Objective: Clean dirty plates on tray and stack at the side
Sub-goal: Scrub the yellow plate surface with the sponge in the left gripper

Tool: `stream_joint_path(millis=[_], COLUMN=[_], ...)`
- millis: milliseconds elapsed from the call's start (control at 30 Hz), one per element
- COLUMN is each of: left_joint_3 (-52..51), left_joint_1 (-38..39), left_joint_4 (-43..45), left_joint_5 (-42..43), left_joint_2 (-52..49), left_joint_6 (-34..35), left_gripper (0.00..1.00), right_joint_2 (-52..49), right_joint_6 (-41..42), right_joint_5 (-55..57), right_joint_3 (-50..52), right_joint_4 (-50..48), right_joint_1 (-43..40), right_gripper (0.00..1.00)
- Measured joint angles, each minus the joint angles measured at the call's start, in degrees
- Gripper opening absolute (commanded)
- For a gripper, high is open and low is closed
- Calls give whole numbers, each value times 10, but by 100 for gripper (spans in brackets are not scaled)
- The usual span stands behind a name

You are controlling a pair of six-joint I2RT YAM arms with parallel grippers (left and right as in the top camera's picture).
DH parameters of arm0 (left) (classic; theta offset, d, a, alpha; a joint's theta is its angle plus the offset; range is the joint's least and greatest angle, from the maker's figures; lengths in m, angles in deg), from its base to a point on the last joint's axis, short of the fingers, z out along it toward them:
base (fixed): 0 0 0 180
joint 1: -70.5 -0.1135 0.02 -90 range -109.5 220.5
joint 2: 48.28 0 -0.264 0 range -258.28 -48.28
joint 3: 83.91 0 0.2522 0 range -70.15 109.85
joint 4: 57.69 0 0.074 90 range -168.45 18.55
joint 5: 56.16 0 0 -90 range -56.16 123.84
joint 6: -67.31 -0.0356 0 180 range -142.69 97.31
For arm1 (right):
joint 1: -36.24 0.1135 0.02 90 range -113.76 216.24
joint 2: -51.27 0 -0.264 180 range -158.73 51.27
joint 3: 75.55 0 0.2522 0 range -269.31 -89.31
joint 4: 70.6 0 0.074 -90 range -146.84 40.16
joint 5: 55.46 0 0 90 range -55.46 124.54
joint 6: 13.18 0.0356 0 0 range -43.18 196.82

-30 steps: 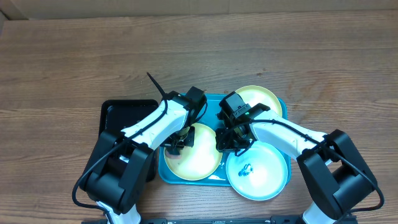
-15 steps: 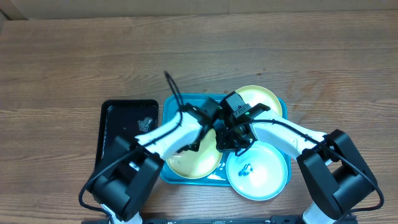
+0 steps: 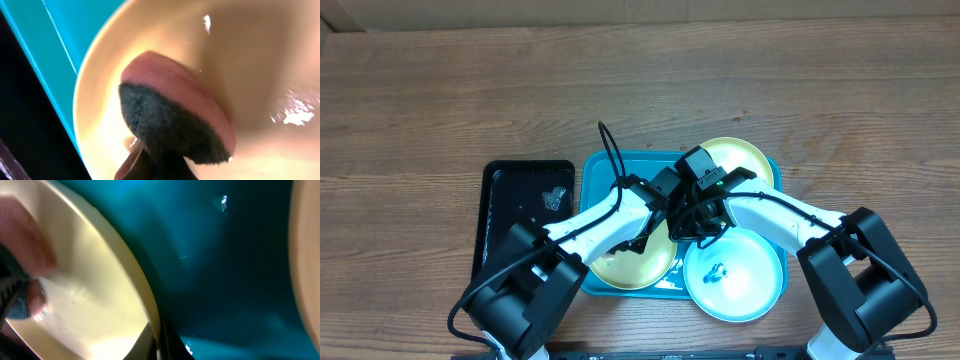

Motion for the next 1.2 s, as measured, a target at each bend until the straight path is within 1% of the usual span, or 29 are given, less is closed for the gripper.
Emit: stream_joint_path(millis=[133, 300, 467, 700, 900, 1000, 1100, 1200], left_joint_3=[2, 7, 10, 11, 9, 9, 8, 9], left_joint_1=[-10, -41, -87, -143, -150, -150, -144, -134], left_joint_4=[-13, -18, -19, -16, -2, 7, 7, -4], left_joint_5=[23, 63, 120, 202, 233, 263, 286, 282], left_joint_2=[1, 3, 6, 7, 7, 8, 8, 8], left_joint_6=[10, 30, 40, 48, 57, 52, 27, 2], left_gripper=[4, 4, 4, 4, 4, 4, 4, 4], right_joint_2=[-1, -3, -3, -3, -3, -3, -3, -3], right_joint_6=[20, 68, 106, 126, 128, 129, 129, 129], right_joint_5=[-4, -13, -13, -13, -5, -4, -4, -7], right_joint_3=[1, 2, 4, 6, 6, 6, 6, 6], right_joint_4=[-16, -47, -79, -93, -96, -97, -97, -96], right_joint_1=[-8, -19, -21, -21, -24, -27, -27, -27], right_gripper=[4, 4, 4, 4, 4, 4, 4, 4])
